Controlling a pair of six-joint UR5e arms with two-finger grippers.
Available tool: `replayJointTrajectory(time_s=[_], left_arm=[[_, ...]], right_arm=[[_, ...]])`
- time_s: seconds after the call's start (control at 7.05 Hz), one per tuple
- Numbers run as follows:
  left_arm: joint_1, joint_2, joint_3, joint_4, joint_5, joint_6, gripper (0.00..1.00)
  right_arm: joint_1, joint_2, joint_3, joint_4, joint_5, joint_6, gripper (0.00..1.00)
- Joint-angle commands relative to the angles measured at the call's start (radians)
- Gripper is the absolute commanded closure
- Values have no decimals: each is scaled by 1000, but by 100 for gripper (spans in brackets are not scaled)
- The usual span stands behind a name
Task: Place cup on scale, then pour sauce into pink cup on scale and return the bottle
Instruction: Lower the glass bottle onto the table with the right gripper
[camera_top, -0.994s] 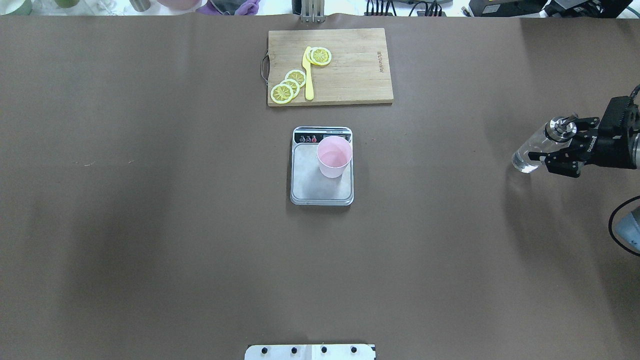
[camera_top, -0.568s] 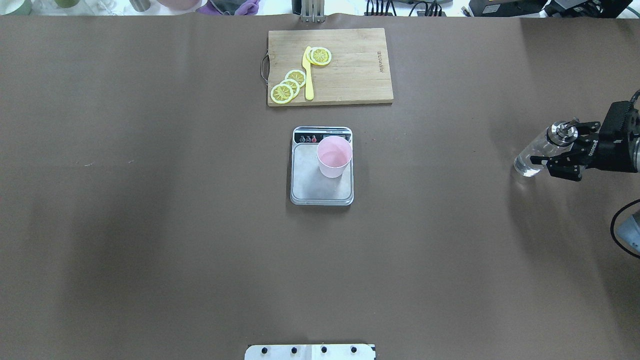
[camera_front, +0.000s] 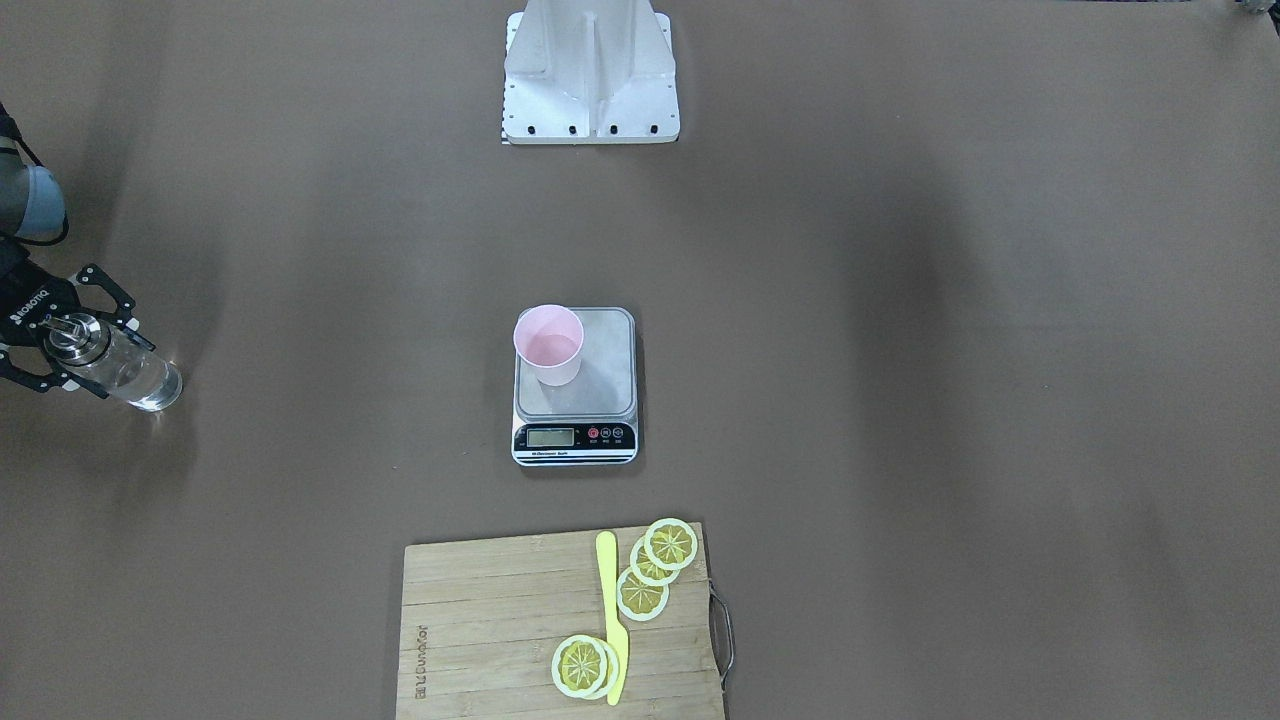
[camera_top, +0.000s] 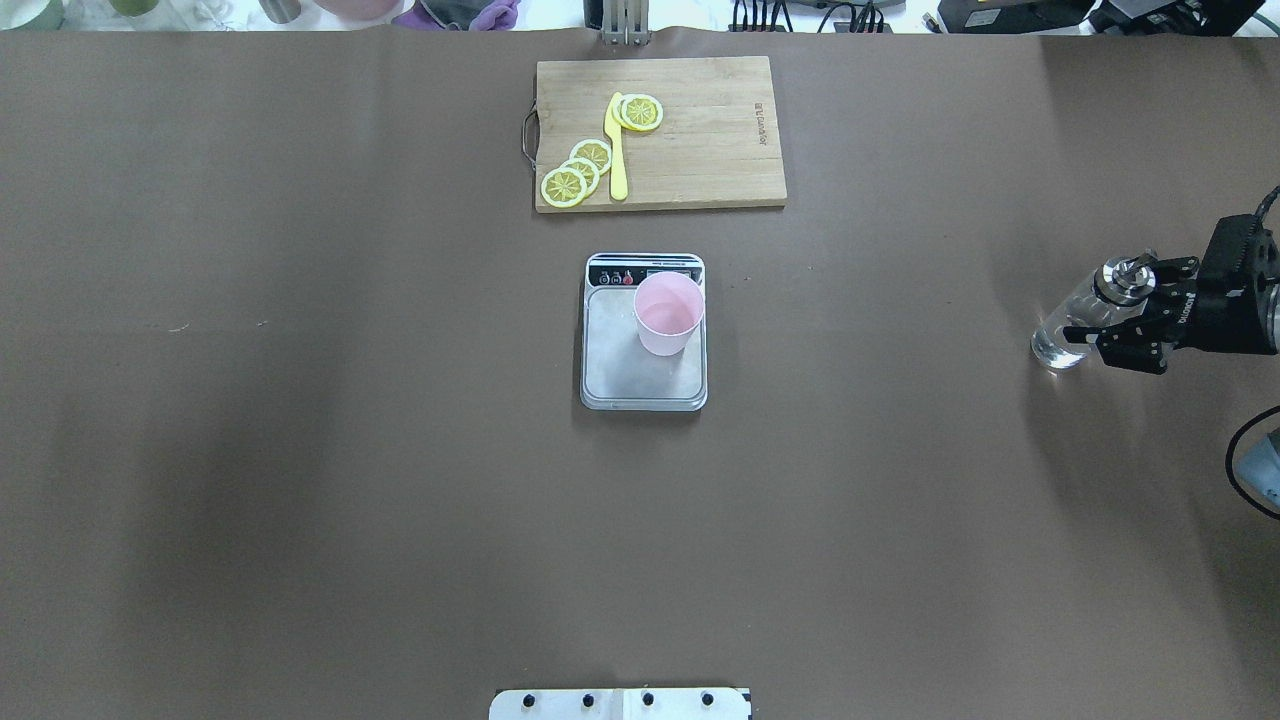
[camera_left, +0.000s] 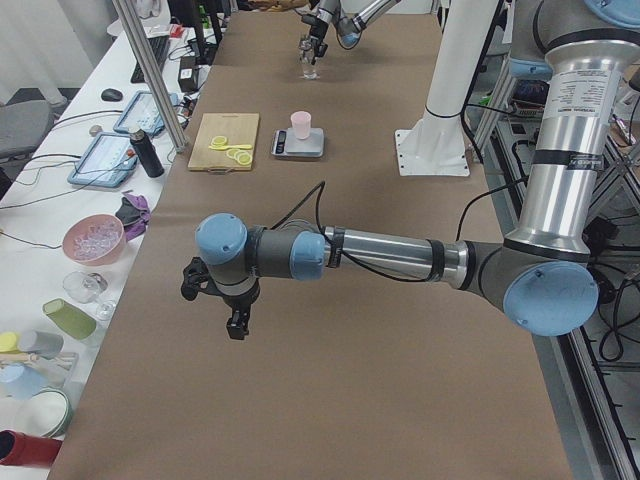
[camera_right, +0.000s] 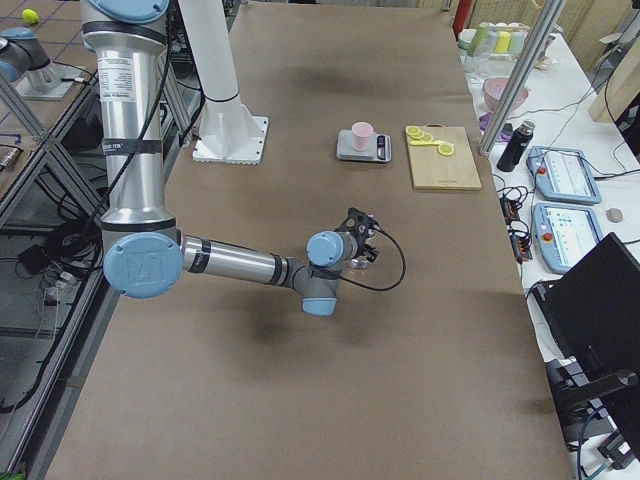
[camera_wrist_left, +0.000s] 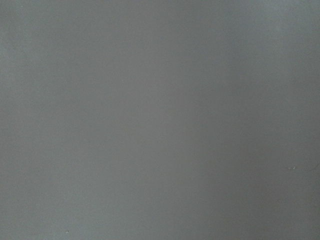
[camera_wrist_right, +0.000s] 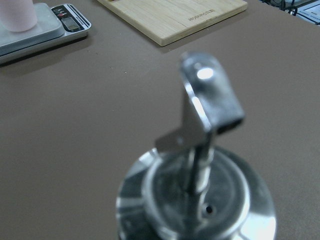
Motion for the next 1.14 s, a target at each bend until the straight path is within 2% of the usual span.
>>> replayJointTrajectory(time_s=[0.0, 0.57, 0.85, 0.99], left_arm=[[0, 1, -3, 0, 0, 0, 3], [0, 12, -14, 0, 0, -2, 3], [0, 12, -15, 0, 0, -2, 3], [0, 15, -17, 0, 0, -2, 3]], right_arm=[[0, 0, 1, 0, 0, 0, 45], [-2, 2, -1, -1, 0, 1, 24], [-2, 4, -1, -2, 0, 1, 19], [0, 2, -1, -2, 1, 1, 6]])
